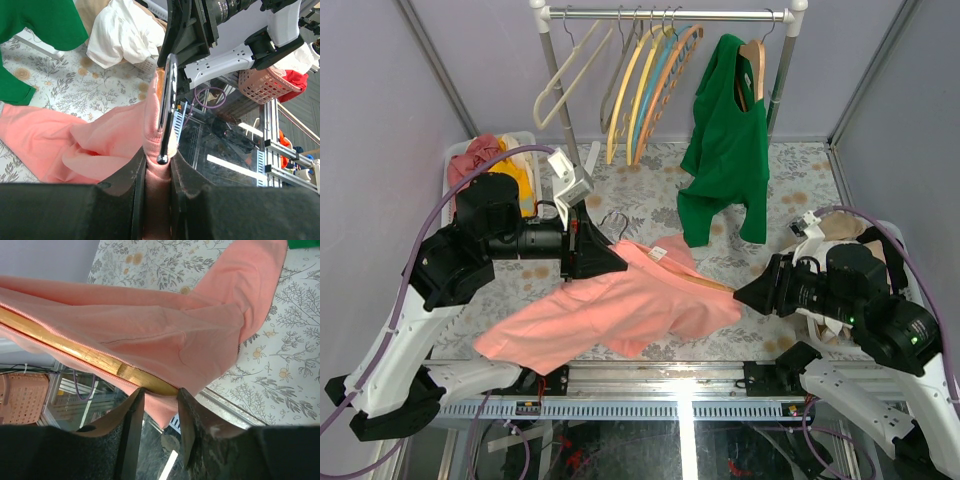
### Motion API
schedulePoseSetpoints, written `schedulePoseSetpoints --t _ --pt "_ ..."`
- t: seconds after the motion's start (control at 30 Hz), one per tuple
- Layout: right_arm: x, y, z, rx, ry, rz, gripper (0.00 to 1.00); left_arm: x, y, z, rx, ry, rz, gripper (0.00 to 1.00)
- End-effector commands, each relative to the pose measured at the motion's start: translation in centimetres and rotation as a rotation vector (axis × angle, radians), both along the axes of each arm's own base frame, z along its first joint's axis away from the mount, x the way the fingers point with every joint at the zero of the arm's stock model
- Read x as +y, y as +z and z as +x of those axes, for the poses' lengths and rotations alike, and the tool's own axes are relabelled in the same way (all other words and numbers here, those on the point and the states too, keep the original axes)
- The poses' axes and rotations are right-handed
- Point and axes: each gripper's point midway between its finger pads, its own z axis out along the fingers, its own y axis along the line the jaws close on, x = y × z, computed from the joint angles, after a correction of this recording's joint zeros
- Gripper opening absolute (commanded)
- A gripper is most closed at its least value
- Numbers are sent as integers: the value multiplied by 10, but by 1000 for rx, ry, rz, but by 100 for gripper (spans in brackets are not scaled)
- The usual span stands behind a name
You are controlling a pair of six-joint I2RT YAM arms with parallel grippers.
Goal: Place the t-shirt on the hanger
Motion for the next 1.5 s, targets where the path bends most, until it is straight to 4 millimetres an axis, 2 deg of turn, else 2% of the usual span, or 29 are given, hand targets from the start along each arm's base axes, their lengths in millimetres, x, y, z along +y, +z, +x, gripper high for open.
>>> schedulePoseSetpoints --t 0.0,0.13,0.23,0.4,0.73,1.23,1.33,1.47 --pt "6 4 -5 2 31 43 39 3 21 -10 -47 -28 -60 0" --pt "4 -2 -8 6 39 37 49 5 24 -11 -53 -25 -68 0" --pt "2 -3 -11 6 36 33 53 5 26 -12 -54 -26 -70 0" --pt "-6 -7 -12 3 15 1 53 4 28 -12 -53 -30 -72 0" --pt "-4 -4 -7 -23 11 9 47 5 32 -14 -54 -34 -82 0" --pt "-1 19 -3 -115 15 70 41 4 32 -15 -47 -44 -81 0" --pt "0 22 -2 -126 13 79 35 4 31 -15 -46 -44 -80 0" --pt "1 23 -2 -128 17 85 21 4 31 -16 -45 -43 -81 0"
